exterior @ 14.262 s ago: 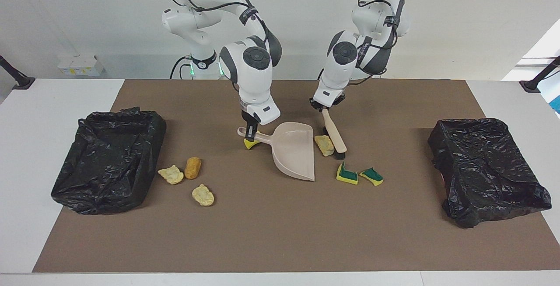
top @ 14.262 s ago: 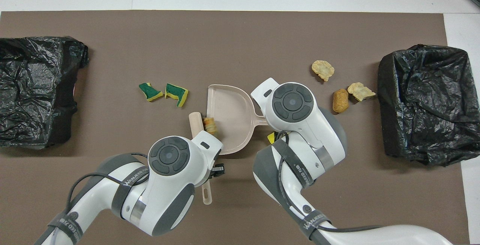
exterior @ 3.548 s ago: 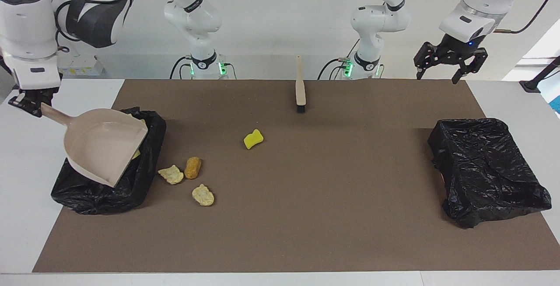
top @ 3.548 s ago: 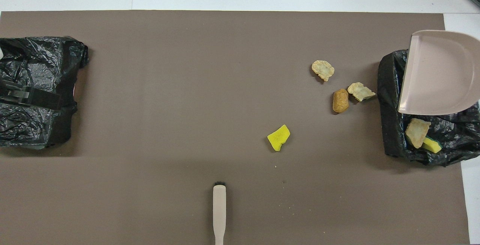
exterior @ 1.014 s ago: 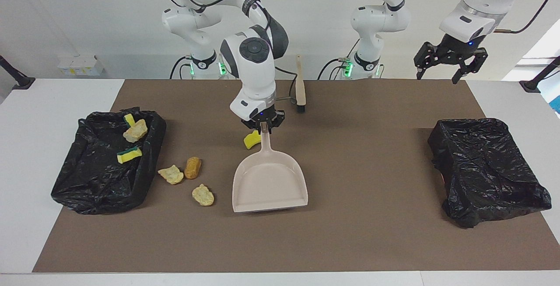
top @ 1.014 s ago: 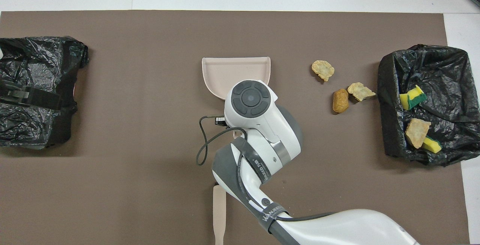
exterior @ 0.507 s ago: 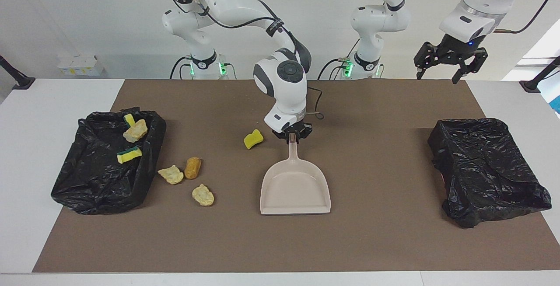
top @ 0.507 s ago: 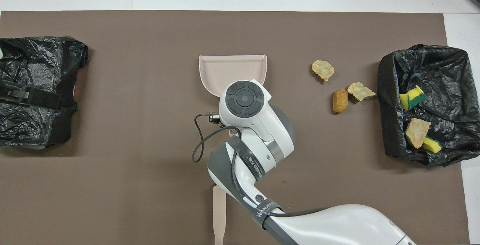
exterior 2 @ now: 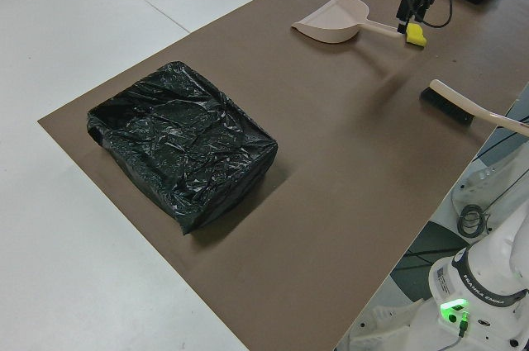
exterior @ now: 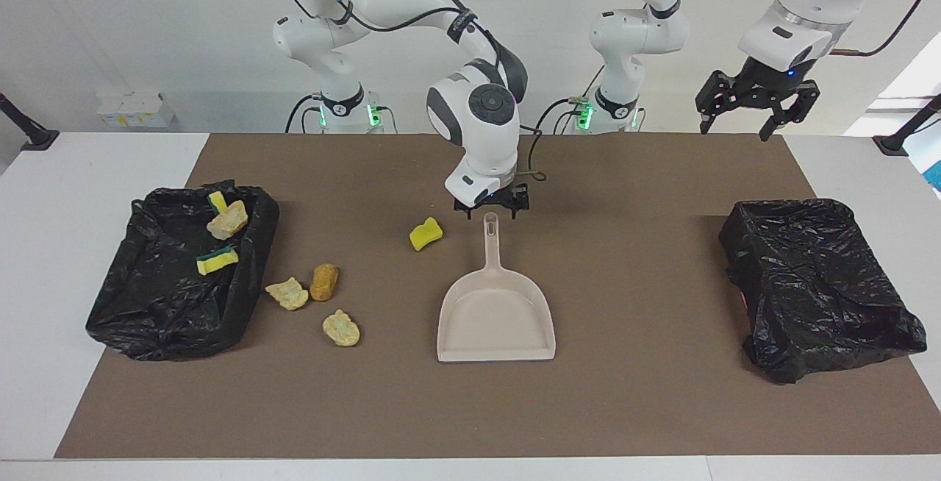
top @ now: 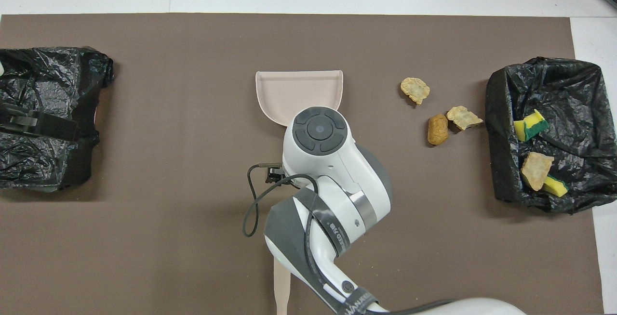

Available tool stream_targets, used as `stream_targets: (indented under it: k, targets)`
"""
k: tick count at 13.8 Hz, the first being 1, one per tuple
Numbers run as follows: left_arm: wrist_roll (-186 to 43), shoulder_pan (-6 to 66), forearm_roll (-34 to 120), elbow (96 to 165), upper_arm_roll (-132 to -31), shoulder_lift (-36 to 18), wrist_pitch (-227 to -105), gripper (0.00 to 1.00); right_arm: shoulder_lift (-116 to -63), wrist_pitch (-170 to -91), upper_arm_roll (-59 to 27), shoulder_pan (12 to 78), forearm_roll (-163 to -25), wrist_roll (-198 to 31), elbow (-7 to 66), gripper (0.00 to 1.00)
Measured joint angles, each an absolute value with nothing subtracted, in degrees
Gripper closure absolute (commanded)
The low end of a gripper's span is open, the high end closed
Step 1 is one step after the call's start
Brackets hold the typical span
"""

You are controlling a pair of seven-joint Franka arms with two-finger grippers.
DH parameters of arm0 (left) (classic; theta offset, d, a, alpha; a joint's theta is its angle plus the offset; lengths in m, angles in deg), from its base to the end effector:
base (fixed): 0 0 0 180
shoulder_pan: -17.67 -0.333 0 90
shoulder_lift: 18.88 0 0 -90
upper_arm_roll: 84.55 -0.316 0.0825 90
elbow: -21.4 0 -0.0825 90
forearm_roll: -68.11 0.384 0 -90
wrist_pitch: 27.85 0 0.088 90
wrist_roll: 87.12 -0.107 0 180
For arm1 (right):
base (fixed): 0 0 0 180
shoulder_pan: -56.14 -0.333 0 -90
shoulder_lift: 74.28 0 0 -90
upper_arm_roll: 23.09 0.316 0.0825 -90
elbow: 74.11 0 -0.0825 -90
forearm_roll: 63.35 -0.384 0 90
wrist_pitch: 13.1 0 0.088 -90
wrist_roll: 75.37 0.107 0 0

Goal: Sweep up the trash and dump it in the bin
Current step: 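Set the dustpan down and release it with the right gripper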

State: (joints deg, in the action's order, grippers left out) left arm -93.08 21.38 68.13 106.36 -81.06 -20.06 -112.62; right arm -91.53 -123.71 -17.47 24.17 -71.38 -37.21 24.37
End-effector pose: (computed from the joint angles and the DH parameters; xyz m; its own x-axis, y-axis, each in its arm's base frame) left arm 0.5343 -0.0679 0.6688 0.9736 -0.2276 0.0170 -0.2276 -0.9737 -0.0034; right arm 0.4983 0.3897 0.4052 0.9838 -0.0618 -0.1682 -0.0736 -0.9952 -0.0645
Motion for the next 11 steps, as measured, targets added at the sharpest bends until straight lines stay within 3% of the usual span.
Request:
stream_targets:
  k: [3,11]
  targets:
    - [-93.1,21.4,68.1,106.4,-81.1,-20.1,-112.6,0.00,-85.9,-123.5,-17.3,20.9,-72.6,-32.1,31.0,0.00]
    - [-93.1,21.4,68.1,106.4,-81.1,-20.1,-112.6,0.00,-77.5,-128.8,-17.1,8.9,-76.1,-22.1,45.1,0.00]
